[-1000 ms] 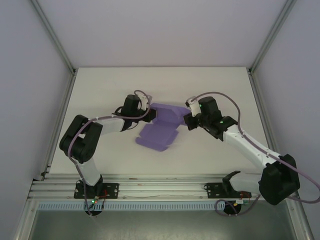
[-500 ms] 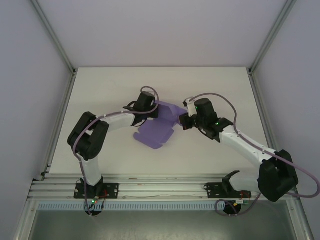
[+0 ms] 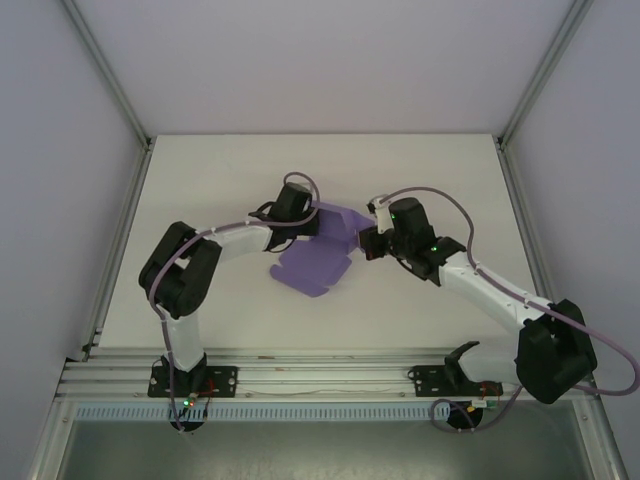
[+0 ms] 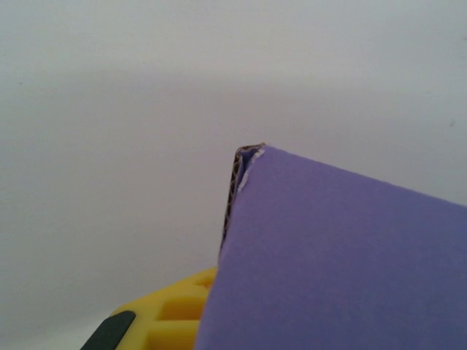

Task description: Assemble paper box

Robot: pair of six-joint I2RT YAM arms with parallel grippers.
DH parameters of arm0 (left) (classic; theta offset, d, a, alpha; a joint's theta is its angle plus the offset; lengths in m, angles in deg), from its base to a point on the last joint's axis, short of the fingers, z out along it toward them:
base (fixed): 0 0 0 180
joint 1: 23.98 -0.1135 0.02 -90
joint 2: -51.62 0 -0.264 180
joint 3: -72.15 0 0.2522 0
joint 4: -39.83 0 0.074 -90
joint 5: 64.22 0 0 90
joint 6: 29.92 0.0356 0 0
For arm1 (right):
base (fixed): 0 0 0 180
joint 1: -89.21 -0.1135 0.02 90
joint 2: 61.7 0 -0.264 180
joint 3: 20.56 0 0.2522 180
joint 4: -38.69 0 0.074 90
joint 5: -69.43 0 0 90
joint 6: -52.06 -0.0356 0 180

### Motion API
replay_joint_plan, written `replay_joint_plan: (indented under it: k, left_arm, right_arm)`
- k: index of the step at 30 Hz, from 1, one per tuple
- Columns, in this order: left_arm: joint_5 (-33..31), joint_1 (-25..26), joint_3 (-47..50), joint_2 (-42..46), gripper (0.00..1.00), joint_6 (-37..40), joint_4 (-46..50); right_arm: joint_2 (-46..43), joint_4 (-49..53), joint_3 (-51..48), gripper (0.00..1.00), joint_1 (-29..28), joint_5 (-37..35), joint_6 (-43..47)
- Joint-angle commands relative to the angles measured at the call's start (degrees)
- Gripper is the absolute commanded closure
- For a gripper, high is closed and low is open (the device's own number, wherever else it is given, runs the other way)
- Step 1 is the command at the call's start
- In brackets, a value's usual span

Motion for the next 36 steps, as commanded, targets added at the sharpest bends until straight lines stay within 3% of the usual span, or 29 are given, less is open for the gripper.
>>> replay_joint_plan:
  k: [1, 5, 13, 19, 29, 33, 36]
  left_arm:
    - [8.57, -2.41, 4.4, 1.39, 0.82, 0.95, -8.18]
    - [10.62, -2.59, 4.81, 1.84, 0.79, 1.95, -8.9]
    - [14.52, -3.03, 6.86, 2.94, 0.58, 4.07, -10.42]
    - [10.18, -3.93, 7.69, 3.97, 0.53, 5.34, -7.81]
    - [12.88, -5.42, 11.08, 7.93, 0.45, 7.12, -9.91]
    - [17.74, -5.99, 14.15, 10.84, 0.26, 9.43, -11.44]
    - [21.13, -6.16, 15.98, 12.59, 0.22, 9.78, -12.93]
  right_arm:
    - [-1.13, -3.03, -0.16, 1.0, -0.42, 1.87, 0.07]
    - [0.8, -4.5, -1.52, 1.0, -0.14, 1.59, 1.79]
    - [3.65, -3.49, -1.46, 1.0, 0.44, 2.38, 3.39]
    - [2.44, -2.48, -1.48, 1.0, 0.75, 1.96, 4.25]
    - [2.4, -1.16, -1.35, 1.0, 1.03, 1.17, 4.89]
    - [2.88, -0.59, -1.22, 1.0, 1.23, 1.16, 5.22]
    - [3.21, -0.77, -1.28, 1.0, 1.32, 1.62, 5.28]
